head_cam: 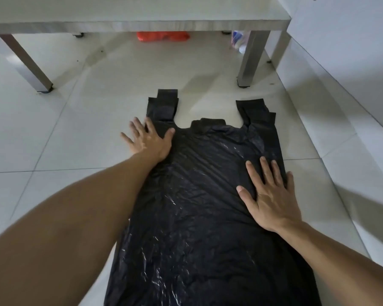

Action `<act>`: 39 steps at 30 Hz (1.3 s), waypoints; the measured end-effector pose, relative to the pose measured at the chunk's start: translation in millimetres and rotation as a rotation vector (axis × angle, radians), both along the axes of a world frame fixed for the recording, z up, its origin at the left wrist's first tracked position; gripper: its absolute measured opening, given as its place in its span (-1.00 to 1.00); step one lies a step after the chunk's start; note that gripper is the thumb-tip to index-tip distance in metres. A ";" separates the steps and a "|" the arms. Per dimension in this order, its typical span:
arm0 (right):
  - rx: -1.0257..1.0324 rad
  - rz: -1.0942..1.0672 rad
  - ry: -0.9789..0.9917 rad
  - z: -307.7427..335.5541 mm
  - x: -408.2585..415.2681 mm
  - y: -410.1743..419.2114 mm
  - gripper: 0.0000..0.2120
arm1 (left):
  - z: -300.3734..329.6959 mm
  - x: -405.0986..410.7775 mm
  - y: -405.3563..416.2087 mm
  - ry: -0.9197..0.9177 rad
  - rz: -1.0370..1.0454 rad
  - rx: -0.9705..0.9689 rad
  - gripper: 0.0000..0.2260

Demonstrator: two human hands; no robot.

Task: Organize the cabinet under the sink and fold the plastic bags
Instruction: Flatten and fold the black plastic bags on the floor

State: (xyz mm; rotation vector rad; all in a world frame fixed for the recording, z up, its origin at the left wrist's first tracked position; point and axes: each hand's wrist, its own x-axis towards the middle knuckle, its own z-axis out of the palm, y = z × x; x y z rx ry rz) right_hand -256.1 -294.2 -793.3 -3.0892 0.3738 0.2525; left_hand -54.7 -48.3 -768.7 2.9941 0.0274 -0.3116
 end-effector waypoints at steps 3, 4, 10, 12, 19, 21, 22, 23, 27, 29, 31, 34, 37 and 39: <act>0.007 0.000 0.016 3.8 0.1 2.5 -0.26 | 7.2 -33.3 -11.3 -0.187 -0.193 0.044 -0.28; 0.003 -0.012 0.014 7.7 1.5 5.2 -0.26 | 4.9 -53.9 -16.8 -0.199 -0.307 0.023 -0.30; 0.068 0.187 -0.172 22.9 44.6 35.6 -0.42 | -27.2 -114.2 -22.6 -0.096 -0.424 0.025 -0.28; 0.128 0.401 -0.094 15.7 63.3 41.0 -0.40 | -30.4 -113.5 -20.0 -0.126 -0.419 0.040 -0.28; 0.101 0.136 0.012 11.2 116.0 -39.9 -0.45 | -26.6 -116.9 -21.6 -0.122 -0.394 0.016 -0.31; 0.053 0.143 -0.086 20.0 122.5 -37.5 -0.42 | -25.3 -116.6 -22.4 -0.121 -0.373 0.017 -0.31; 0.055 0.228 -0.146 24.0 122.8 -26.2 -0.41 | -25.2 -116.3 -22.9 -0.120 -0.365 0.019 -0.31; 0.078 0.347 -0.170 24.0 121.5 -12.8 -0.41 | -25.0 -116.2 -23.1 -0.115 -0.360 0.020 -0.31; 0.112 0.540 -0.018 6.3 132.1 16.6 -0.47 | -25.0 -115.0 -24.2 -0.108 -0.357 0.028 -0.32; 0.075 0.422 0.046 7.2 158.5 10.2 -0.49 | -25.0 -114.6 -23.3 -0.103 -0.356 0.024 -0.32; -0.012 0.344 0.041 17.1 178.5 5.5 -0.49 | -24.4 -115.3 -22.8 -0.097 -0.354 0.028 -0.32; -0.021 0.420 -0.143 28.9 172.8 20.8 -0.49 | -23.7 -116.5 -24.6 -0.094 -0.353 0.024 -0.31; 0.050 0.613 -0.075 14.1 153.0 40.6 -0.50 | -23.8 -114.3 -23.7 -0.099 -0.349 0.026 -0.30; 0.080 0.453 -0.039 8.3 161.6 29.5 -0.50 | -24.8 -113.6 -22.3 -0.100 -0.347 0.040 -0.30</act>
